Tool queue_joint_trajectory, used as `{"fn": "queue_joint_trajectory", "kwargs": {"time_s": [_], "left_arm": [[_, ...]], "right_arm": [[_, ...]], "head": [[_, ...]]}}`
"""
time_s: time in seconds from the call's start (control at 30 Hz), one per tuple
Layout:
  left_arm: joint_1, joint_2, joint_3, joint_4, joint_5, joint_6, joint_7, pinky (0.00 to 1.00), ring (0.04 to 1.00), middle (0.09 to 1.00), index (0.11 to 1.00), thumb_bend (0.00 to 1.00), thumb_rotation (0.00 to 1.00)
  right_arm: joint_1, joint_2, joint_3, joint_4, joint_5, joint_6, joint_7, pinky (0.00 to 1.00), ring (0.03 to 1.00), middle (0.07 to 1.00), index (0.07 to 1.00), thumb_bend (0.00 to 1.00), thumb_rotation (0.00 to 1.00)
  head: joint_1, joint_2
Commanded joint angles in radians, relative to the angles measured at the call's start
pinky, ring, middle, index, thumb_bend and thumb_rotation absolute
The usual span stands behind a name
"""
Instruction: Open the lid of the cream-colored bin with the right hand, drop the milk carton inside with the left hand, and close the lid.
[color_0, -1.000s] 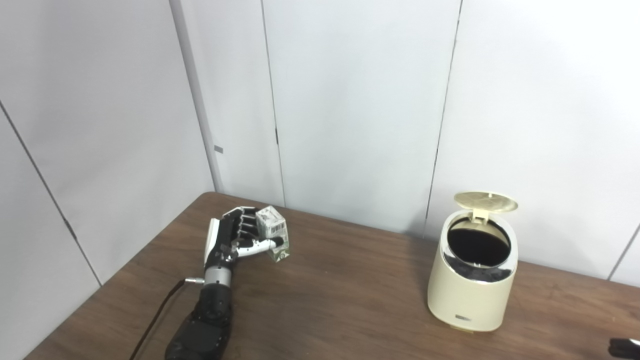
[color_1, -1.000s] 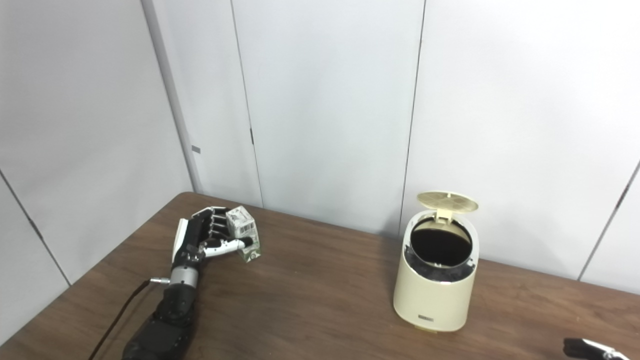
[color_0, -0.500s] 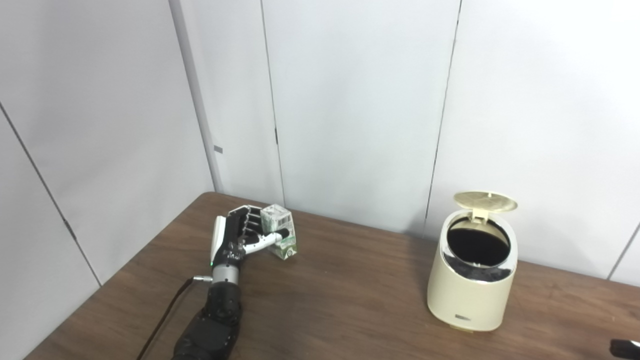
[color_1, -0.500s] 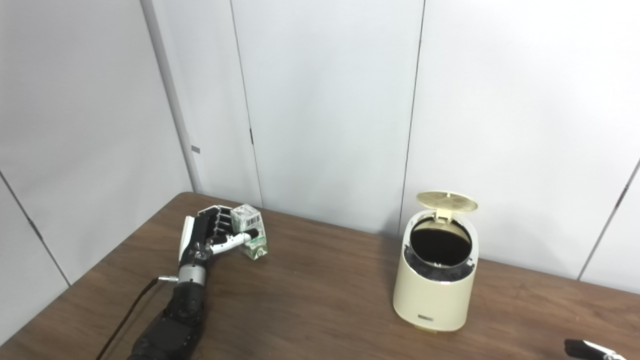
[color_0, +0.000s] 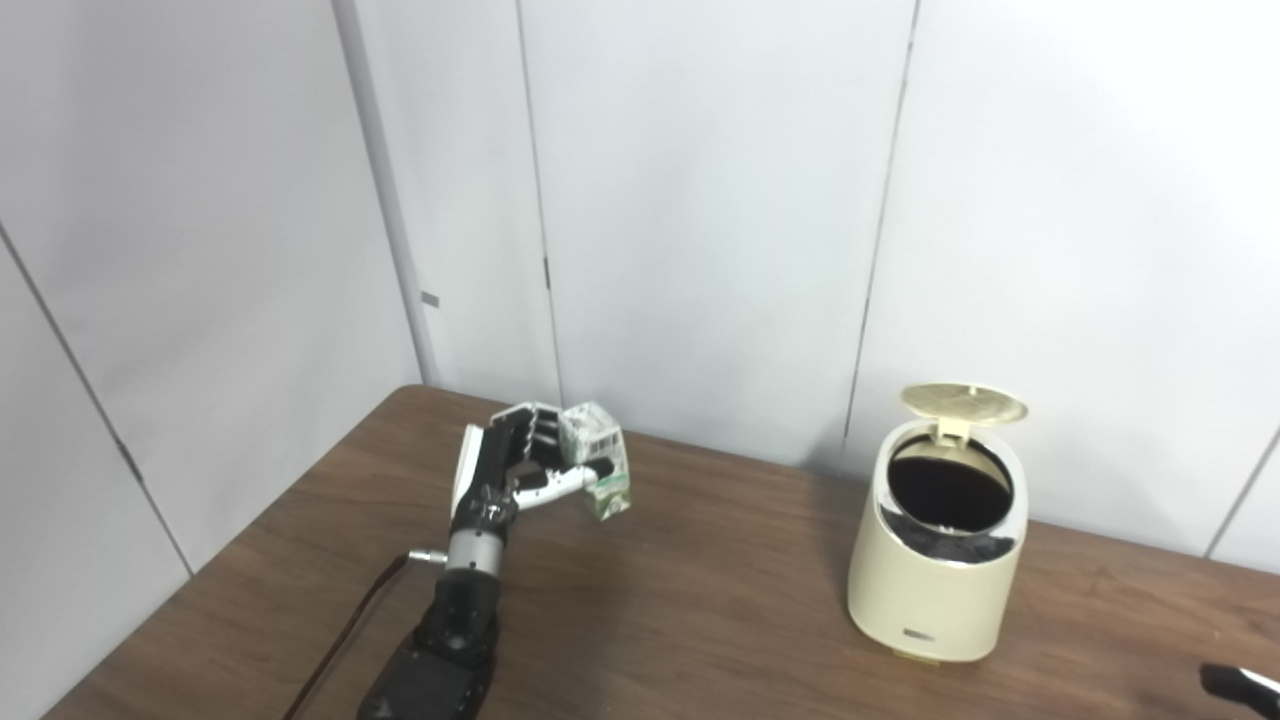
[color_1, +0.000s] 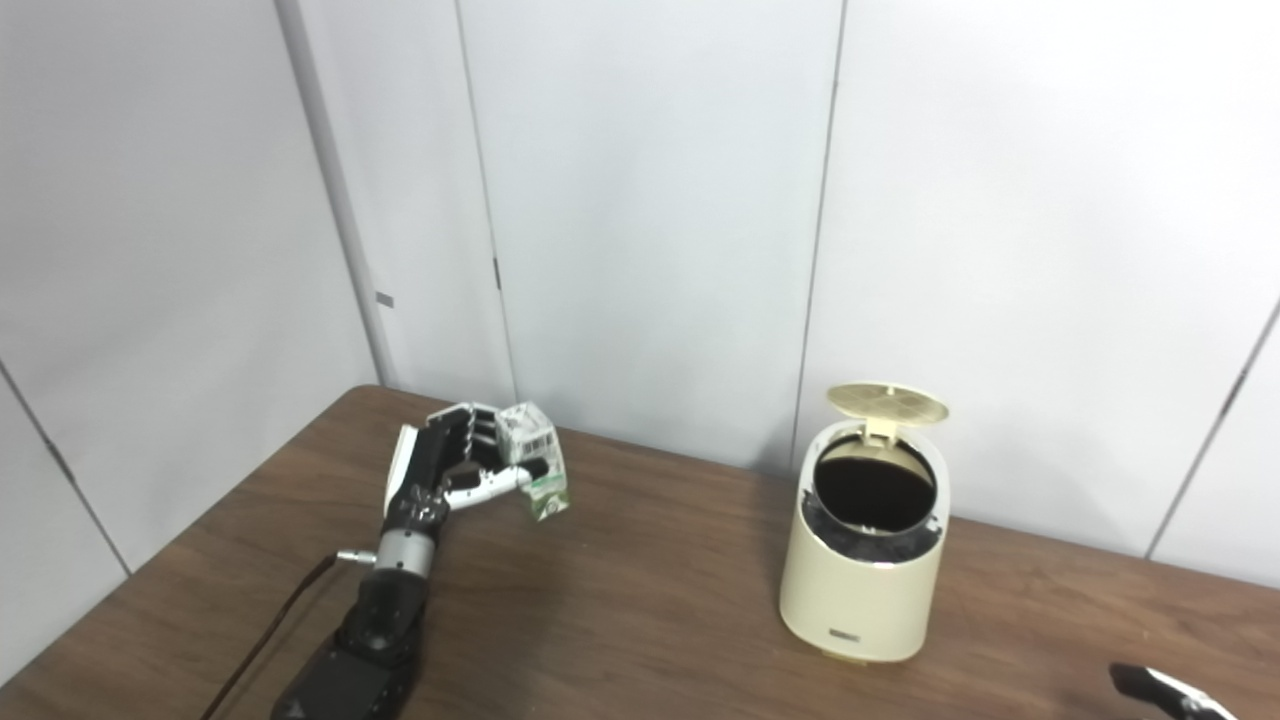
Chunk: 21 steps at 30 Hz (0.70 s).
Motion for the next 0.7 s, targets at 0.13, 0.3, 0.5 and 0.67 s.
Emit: {"fn": "queue_joint_trajectory", "kwargs": {"time_s": [0.13, 0.3, 0.5, 0.67], "left_arm": [[-0.077, 0.001, 0.001, -0.178, -0.006, -0.035, -0.057, 0.46, 0.451, 0.493, 0.503, 0.50, 0.00], [-0.095, -0.025, -0.019, -0.284, -0.003, -0.034, -0.111, 0.47, 0.456, 0.493, 0.497, 0.50, 0.00], [-0.128, -0.076, -0.044, -0.350, 0.019, -0.034, -0.144, 0.47, 0.452, 0.496, 0.500, 0.50, 0.00], [-0.157, -0.120, -0.069, -0.350, 0.009, -0.035, -0.173, 0.47, 0.447, 0.496, 0.514, 0.50, 0.00]], "right_arm": [[-0.042, 0.008, 0.007, -0.042, -0.032, 0.016, -0.018, 0.55, 0.767, 0.867, 0.851, 0.83, 0.39], [-0.050, 0.045, 0.009, -0.069, -0.023, 0.064, -0.021, 0.64, 0.796, 0.892, 0.870, 0.79, 0.23], [-0.064, 0.071, 0.032, -0.081, -0.075, 0.065, -0.037, 0.73, 0.813, 0.910, 0.893, 0.73, 0.03], [-0.070, 0.078, 0.044, -0.063, -0.097, 0.028, -0.045, 0.76, 0.839, 0.924, 0.917, 0.72, 0.00]], "head": [[-0.042, -0.001], [-0.090, -0.002], [-0.153, -0.012], [-0.210, -0.015]]}}
